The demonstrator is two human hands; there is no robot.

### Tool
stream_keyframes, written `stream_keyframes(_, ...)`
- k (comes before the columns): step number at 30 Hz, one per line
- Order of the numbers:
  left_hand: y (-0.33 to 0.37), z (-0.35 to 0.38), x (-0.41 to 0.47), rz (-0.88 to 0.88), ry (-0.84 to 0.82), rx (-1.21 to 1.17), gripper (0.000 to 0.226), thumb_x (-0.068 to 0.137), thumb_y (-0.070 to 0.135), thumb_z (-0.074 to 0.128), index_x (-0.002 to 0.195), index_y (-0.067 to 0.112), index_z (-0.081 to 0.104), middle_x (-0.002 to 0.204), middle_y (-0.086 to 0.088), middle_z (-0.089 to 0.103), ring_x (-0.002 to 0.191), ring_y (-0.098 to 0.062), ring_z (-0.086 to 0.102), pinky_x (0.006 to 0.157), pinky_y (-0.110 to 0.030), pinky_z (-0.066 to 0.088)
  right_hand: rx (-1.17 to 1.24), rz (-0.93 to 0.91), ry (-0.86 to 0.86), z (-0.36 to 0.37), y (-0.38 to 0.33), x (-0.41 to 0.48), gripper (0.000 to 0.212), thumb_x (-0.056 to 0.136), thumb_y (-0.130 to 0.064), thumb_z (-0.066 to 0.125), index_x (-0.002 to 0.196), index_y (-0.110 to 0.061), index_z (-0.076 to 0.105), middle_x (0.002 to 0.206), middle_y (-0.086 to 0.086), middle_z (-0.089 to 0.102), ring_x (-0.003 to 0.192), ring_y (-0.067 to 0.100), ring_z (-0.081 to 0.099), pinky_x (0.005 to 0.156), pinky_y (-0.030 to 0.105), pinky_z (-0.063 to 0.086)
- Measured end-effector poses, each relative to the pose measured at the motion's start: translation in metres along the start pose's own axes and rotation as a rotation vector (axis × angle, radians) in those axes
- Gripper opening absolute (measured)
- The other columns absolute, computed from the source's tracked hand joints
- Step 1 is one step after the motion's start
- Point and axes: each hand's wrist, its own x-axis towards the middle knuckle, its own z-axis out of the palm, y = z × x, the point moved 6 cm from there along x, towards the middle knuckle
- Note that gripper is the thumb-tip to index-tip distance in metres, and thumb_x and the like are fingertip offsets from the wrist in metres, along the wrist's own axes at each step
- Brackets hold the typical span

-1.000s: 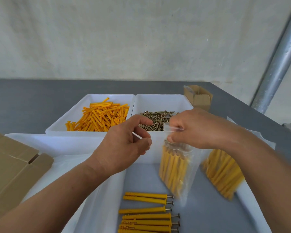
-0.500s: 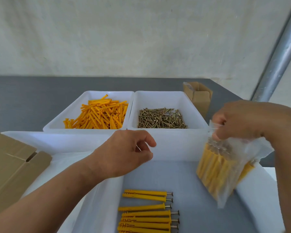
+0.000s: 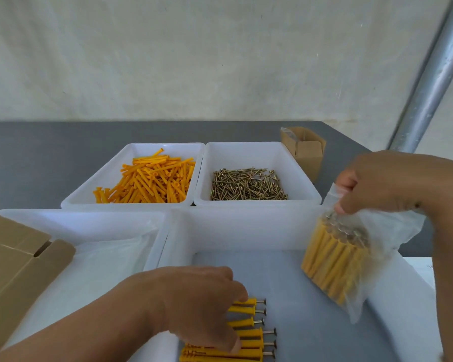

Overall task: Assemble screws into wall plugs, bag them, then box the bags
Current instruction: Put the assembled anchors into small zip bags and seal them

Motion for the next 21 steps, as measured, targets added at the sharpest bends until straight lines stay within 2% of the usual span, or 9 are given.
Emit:
stream_keyframes(4,0.002,0.001,-0.002,-0.024,-0.010,0.032,0.059,0.089,0.058,0.054,0.139,0.032,0.038,0.119,0.007,0.042,0.111,-0.018,0.050,0.091,-0.039,0.046,-0.038,0.046,-0.013,0.002,0.004,0.003,0.034,0.083,-0.038,0.073,0.058,-0.023,0.055,0.065,-0.006,0.056,0.063,0.012,0.053,0.054,0.025,0.036)
stream_keyframes(8,0.003,0.003,-0.004,-0.023,-0.022,0.043,0.041,0.090,0.053,0.051,0.124,0.030,0.047,0.111,0.006,0.044,0.105,-0.018,0.052,0.090,-0.044,0.048,-0.060,0.111,-0.033,0.006,0.010,0.008,0.026,0.083,-0.042,0.074,0.072,-0.020,0.063,0.072,-0.001,0.063,0.067,0.015,0.058,0.056,0.025,0.040)
stream_keyframes(11,0.004,0.003,-0.003,0.000,-0.008,0.048,0.040,0.092,0.046,0.051,0.129,0.031,0.045,0.113,0.005,0.045,0.107,-0.018,0.051,0.088,-0.042,0.047,-0.046,0.141,0.004,0.004,0.013,0.011,0.028,0.079,-0.046,0.077,0.083,-0.019,0.067,0.078,-0.001,0.064,0.069,0.014,0.058,0.056,0.025,0.040)
stream_keyframes(13,0.004,0.004,-0.003,-0.004,-0.020,0.050,0.040,0.093,0.039,0.051,0.131,0.031,0.043,0.114,0.005,0.045,0.107,-0.019,0.051,0.087,-0.041,0.047,-0.058,0.158,0.025,0.003,0.015,0.013,0.030,0.078,-0.047,0.077,0.086,-0.020,0.067,0.085,-0.001,0.063,0.072,0.013,0.057,0.057,0.026,0.040)
stream_keyframes(17,0.004,0.005,-0.004,0.001,-0.028,0.063,0.039,0.093,0.028,0.050,0.131,0.029,0.043,0.115,0.004,0.045,0.108,-0.020,0.051,0.090,-0.045,0.048,-0.053,0.191,0.089,0.003,0.016,0.018,0.030,0.076,-0.048,0.075,0.086,-0.021,0.067,0.088,-0.001,0.063,0.079,0.017,0.059,0.069,0.029,0.049)
stream_keyframes(21,0.010,0.004,-0.007,0.033,-0.054,0.029,0.038,0.095,0.028,0.053,0.131,0.029,0.043,0.115,0.002,0.046,0.107,-0.021,0.052,0.091,-0.044,0.047,-0.030,0.204,0.211,-0.003,0.016,0.018,0.028,0.079,-0.049,0.071,0.086,-0.023,0.064,0.088,-0.004,0.062,0.083,0.018,0.055,0.068,0.029,0.045)
